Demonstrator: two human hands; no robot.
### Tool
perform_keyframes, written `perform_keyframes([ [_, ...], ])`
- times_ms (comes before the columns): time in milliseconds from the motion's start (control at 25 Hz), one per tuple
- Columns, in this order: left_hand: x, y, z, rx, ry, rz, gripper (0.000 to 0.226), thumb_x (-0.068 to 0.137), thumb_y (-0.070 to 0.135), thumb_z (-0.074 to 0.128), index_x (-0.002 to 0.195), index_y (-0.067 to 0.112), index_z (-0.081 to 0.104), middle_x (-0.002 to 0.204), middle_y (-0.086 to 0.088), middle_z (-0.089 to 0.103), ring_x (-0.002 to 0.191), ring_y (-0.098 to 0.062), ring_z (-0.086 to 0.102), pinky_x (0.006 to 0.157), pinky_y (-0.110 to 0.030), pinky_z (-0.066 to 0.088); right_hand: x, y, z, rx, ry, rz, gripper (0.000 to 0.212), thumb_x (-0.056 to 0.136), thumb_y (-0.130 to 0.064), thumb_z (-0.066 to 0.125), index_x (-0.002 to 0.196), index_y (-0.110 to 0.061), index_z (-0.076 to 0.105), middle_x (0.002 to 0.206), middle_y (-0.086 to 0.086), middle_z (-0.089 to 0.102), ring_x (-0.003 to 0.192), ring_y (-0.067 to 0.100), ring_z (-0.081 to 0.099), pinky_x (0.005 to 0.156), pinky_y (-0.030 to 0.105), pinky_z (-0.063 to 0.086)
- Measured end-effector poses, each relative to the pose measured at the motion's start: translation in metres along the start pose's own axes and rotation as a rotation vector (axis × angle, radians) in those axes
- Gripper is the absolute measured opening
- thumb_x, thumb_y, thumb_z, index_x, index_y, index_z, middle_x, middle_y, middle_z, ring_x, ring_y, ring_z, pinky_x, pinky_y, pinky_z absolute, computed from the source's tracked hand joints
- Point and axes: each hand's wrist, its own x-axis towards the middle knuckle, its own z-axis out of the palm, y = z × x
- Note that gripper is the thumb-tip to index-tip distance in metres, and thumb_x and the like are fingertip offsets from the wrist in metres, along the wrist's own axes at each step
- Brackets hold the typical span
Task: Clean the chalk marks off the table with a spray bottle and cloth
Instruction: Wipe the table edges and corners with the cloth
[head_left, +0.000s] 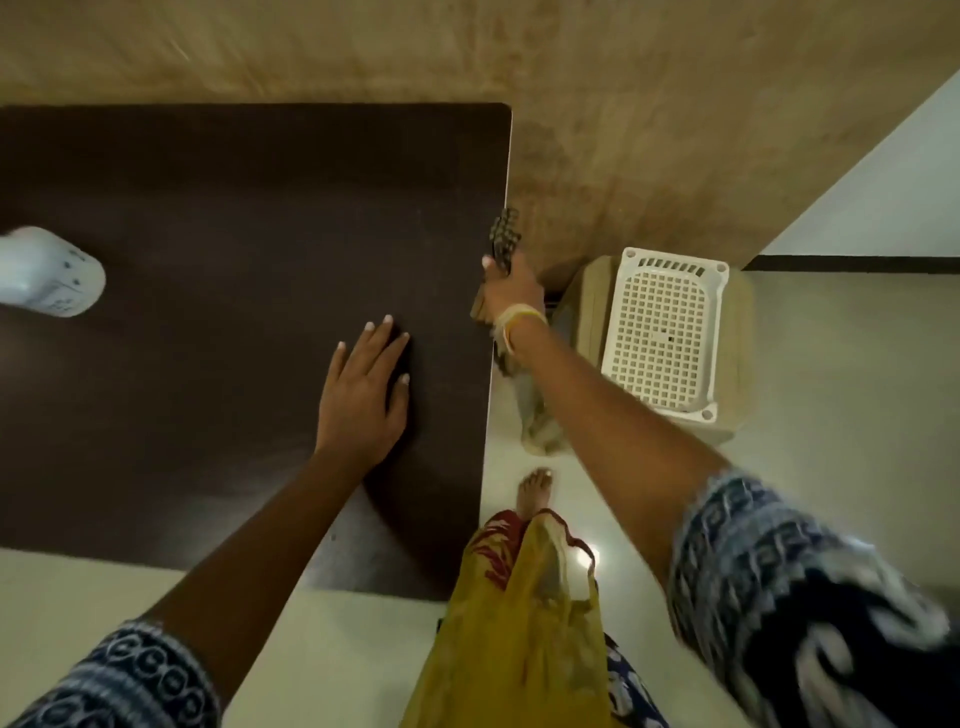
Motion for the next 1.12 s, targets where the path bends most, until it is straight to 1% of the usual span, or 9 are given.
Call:
perform_keyframes([
  [200, -0.051, -0.020, -0.002, 0.069, -0.142, -0.007, 0.057, 0.100, 0.037, 0.029, 0.154, 0.025, 0.017, 0.163, 0.003, 0.012, 0.150, -0.016, 0.007, 0.121, -0.046, 0.013, -0.056, 0.012, 0.004, 0.007, -0.016, 0.059, 0.045, 0.101, -0.030, 0.044, 0.145, -0.019, 0.038, 0.140, 0.011, 0.050, 0.126, 0.032, 0.047, 0.095, 0.028, 0.035],
  [360, -0.051, -0.025, -0.005, 0.163, -0.205, 0.036, 0.058, 0.102, 0.038, 0.025, 0.155, 0.025, 0.004, 0.163, 0.002, 0.002, 0.150, -0.017, 0.002, 0.121, -0.047, 0.011, -0.177, 0.079, 0.028, -0.001, 0.106, 0.097, 0.036, 0.100, -0.035, 0.044, 0.132, -0.018, 0.049, 0.122, 0.007, 0.061, 0.115, 0.030, 0.056, 0.087, 0.029, 0.037],
  [440, -0.050, -0.024, -0.004, 0.170, -0.215, 0.048, 0.059, 0.102, 0.038, 0.022, 0.156, 0.024, 0.003, 0.164, 0.001, 0.000, 0.150, -0.019, 0.001, 0.120, -0.046, 0.010, -0.209, 0.095, 0.036, -0.064, 0.192, 0.096, 0.037, 0.100, -0.035, 0.043, 0.132, -0.018, 0.048, 0.122, 0.007, 0.061, 0.114, 0.028, 0.056, 0.088, 0.029, 0.039],
  [600, -0.047, -0.026, -0.009, 0.123, -0.236, 0.077, 0.060, 0.102, 0.036, 0.030, 0.155, 0.021, 0.006, 0.164, -0.002, 0.003, 0.150, -0.022, 0.003, 0.120, -0.046, 0.012, -0.183, 0.082, 0.046, -0.307, 0.302, 0.016, 0.041, 0.099, -0.031, 0.041, 0.139, -0.024, 0.042, 0.118, 0.016, 0.063, 0.109, 0.038, 0.058, 0.089, 0.041, 0.046],
  [720, -0.060, -0.033, -0.020, 0.028, -0.248, 0.142, 0.062, 0.099, 0.029, 0.044, 0.154, 0.018, 0.019, 0.162, -0.005, 0.013, 0.149, -0.024, 0.014, 0.118, -0.043, 0.023, -0.135, 0.055, 0.042, -0.552, 0.345, -0.013, 0.050, 0.098, -0.025, 0.039, 0.147, -0.031, 0.032, 0.132, 0.016, 0.050, 0.115, 0.036, 0.052, 0.089, 0.044, 0.046],
  [800, -0.080, -0.055, -0.029, -0.029, -0.219, 0.175, 0.060, 0.096, 0.027, 0.052, 0.151, 0.019, 0.031, 0.160, -0.006, 0.020, 0.146, -0.024, 0.023, 0.114, -0.041, 0.031, -0.132, 0.047, 0.052, -0.750, 0.467, -0.020, 0.049, 0.097, -0.026, 0.042, 0.145, -0.026, 0.037, 0.137, 0.016, 0.038, 0.121, 0.035, 0.045, 0.090, 0.043, 0.044],
  [880, -0.096, -0.091, -0.038, -0.043, -0.160, 0.146, 0.055, 0.093, 0.027, 0.057, 0.145, 0.019, 0.042, 0.158, -0.006, 0.026, 0.143, -0.024, 0.029, 0.112, -0.039, 0.034, -0.156, 0.055, 0.075, -0.961, 0.542, -0.059, 0.054, 0.094, -0.035, 0.045, 0.142, -0.013, 0.039, 0.135, 0.016, 0.040, 0.118, 0.035, 0.043, 0.088, 0.045, 0.043],
  [1000, -0.109, -0.150, -0.051, -0.022, -0.104, 0.094, 0.052, 0.093, 0.033, 0.058, 0.142, 0.022, 0.046, 0.155, -0.008, 0.030, 0.141, -0.025, 0.033, 0.111, -0.040, 0.036, -0.193, 0.064, 0.107, -1.101, 0.455, 0.039, 0.061, 0.091, -0.037, 0.043, 0.140, -0.001, 0.036, 0.136, 0.012, 0.041, 0.114, 0.034, 0.043, 0.088, 0.046, 0.040],
  [1120, -0.111, -0.180, -0.054, -0.114, -0.165, 0.123, 0.058, 0.093, 0.031, 0.058, 0.147, 0.026, 0.038, 0.158, -0.004, 0.027, 0.143, -0.023, 0.029, 0.114, -0.040, 0.031, -0.192, 0.042, 0.153, -1.046, 0.423, 0.064, 0.054, 0.096, -0.024, 0.037, 0.143, 0.002, 0.032, 0.145, 0.013, 0.033, 0.120, 0.033, 0.043, 0.092, 0.044, 0.041],
])
